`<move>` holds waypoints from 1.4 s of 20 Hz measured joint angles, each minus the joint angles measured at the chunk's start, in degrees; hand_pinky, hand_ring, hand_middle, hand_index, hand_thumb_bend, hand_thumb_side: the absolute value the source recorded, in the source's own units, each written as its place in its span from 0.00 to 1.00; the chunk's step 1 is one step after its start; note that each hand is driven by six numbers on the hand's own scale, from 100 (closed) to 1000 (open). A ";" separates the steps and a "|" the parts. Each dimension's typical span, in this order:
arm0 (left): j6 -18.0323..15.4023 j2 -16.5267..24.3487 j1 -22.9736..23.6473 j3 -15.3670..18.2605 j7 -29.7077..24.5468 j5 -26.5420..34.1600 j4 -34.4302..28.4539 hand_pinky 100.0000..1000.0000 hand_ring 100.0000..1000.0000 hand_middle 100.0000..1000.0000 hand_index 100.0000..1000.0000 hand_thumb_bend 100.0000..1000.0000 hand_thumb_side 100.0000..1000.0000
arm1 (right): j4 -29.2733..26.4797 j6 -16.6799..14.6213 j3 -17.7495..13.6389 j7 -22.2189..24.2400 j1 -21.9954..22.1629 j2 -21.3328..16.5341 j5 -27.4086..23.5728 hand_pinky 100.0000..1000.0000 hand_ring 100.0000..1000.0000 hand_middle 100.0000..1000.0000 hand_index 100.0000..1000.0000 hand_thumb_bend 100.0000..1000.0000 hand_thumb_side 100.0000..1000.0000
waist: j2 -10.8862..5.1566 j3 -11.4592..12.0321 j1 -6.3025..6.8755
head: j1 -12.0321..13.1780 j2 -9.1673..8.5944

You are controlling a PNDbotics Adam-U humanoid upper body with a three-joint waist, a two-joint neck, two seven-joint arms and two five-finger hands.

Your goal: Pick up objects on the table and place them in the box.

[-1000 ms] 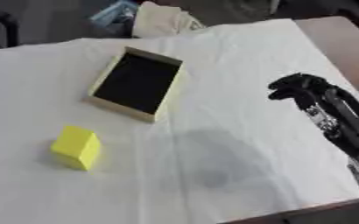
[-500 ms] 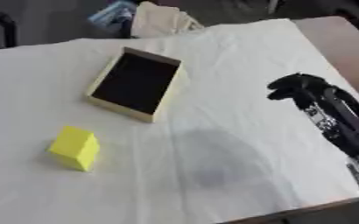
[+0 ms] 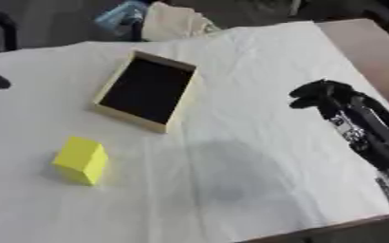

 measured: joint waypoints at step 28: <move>0.05 -7.90 -7.78 -7.99 -0.92 -14.55 12.79 0.78 0.68 0.62 0.81 0.76 0.33 | 0.00 0.04 0.05 0.42 0.00 0.01 -0.21 0.71 0.67 0.69 0.76 0.00 0.91 | -0.21 -0.84 0.02 | -0.05 -0.23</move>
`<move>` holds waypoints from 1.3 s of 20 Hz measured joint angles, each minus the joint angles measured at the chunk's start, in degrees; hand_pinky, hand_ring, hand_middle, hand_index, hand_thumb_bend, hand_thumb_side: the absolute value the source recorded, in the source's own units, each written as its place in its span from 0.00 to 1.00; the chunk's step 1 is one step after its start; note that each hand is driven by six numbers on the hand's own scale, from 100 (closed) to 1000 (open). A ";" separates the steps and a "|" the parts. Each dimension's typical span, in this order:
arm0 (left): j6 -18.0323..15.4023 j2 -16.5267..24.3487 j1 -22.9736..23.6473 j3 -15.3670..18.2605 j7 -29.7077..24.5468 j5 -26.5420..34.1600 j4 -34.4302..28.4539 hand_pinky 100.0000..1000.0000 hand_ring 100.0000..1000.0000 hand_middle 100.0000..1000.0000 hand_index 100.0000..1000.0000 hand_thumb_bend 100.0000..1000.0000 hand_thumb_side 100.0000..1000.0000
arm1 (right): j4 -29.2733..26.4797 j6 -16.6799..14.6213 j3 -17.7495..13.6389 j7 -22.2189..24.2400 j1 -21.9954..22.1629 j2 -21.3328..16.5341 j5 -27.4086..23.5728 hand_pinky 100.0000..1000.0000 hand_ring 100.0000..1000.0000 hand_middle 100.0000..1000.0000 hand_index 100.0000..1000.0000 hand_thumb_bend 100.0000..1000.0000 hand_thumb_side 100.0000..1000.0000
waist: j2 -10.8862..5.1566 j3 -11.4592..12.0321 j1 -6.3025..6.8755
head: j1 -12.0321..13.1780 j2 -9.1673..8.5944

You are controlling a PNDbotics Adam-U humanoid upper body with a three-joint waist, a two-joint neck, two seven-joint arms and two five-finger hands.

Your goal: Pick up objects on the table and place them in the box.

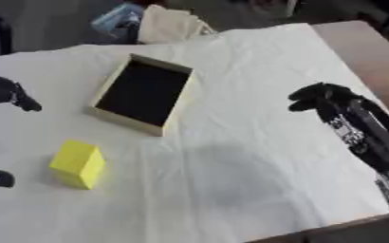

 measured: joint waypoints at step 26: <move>-4.72 -6.80 -7.13 -6.28 -0.79 -6.07 10.30 0.77 0.67 0.62 0.81 0.76 0.33 | 0.00 -0.02 0.34 0.47 0.01 0.04 -0.14 0.71 0.67 0.69 0.76 0.00 0.91 | -0.10 -0.73 -0.05 | 0.03 0.03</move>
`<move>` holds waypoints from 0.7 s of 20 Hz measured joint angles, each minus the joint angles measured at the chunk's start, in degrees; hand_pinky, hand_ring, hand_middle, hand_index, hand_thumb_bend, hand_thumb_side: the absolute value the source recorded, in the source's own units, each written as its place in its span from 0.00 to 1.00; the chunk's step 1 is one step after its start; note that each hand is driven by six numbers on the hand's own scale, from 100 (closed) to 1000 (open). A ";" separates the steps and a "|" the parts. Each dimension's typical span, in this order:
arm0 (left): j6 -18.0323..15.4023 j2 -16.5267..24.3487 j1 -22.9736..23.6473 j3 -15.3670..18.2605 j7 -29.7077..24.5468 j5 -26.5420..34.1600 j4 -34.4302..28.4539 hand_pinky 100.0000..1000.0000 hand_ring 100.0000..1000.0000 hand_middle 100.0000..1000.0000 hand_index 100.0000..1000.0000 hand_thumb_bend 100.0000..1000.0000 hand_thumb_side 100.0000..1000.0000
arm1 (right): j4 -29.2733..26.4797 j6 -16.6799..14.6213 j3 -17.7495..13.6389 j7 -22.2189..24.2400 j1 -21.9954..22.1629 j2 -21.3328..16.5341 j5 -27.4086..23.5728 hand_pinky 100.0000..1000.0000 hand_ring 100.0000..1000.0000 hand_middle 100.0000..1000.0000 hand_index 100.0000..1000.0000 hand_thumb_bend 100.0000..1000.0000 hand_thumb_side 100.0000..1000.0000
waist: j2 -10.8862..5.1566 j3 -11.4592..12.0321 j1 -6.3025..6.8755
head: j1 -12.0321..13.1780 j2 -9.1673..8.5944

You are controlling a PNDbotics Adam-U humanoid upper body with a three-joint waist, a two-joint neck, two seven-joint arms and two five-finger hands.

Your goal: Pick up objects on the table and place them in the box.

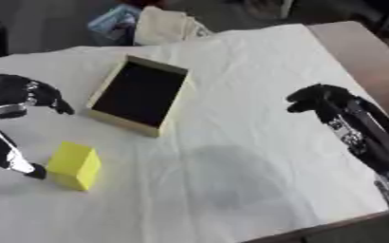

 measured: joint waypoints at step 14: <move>-0.67 -0.57 -0.53 -1.23 -0.88 -0.26 1.37 0.77 0.67 0.62 0.81 0.76 0.33 | 0.00 0.04 0.01 0.10 0.00 0.00 -0.13 0.71 0.67 0.69 0.76 0.00 0.91 | -0.01 -0.03 0.00 | -0.13 0.00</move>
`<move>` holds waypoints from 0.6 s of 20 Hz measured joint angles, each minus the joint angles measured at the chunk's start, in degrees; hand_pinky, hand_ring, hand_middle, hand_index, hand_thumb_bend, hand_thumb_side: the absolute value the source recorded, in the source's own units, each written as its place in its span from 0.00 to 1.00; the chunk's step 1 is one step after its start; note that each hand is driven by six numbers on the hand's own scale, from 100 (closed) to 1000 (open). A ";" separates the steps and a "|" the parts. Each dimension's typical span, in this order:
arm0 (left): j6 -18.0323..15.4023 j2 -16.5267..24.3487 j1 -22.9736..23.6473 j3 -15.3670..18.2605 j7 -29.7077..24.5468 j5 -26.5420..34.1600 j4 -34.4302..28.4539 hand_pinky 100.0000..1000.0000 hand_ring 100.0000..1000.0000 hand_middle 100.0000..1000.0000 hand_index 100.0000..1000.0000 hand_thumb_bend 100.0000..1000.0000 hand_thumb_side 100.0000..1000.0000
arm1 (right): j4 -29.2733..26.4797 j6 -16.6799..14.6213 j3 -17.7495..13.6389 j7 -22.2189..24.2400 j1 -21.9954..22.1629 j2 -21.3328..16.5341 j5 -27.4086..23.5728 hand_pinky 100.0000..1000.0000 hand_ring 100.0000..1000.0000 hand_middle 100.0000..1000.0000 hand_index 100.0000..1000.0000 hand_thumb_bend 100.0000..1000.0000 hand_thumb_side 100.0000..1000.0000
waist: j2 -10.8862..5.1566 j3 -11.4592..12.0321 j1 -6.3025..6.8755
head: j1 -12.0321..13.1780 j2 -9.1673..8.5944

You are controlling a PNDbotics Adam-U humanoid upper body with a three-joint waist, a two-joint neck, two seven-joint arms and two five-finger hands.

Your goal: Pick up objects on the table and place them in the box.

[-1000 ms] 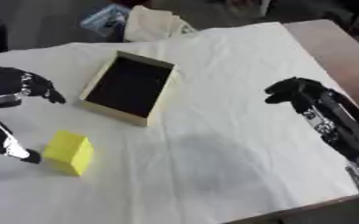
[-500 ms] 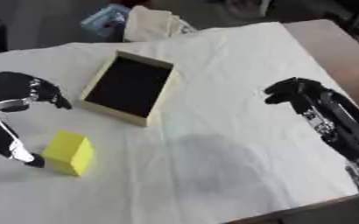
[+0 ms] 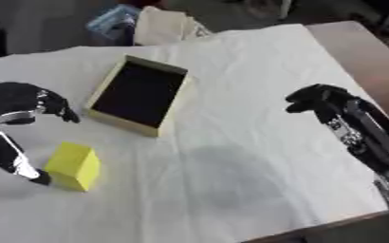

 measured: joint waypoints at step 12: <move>0.30 -1.99 -1.02 -1.89 -1.28 -0.20 2.37 0.78 0.67 0.61 0.80 0.74 0.35 | 0.00 0.08 0.19 0.11 -0.02 0.00 0.00 0.71 0.67 0.69 0.76 0.00 0.92 | 0.00 -0.40 0.10 | -0.04 0.00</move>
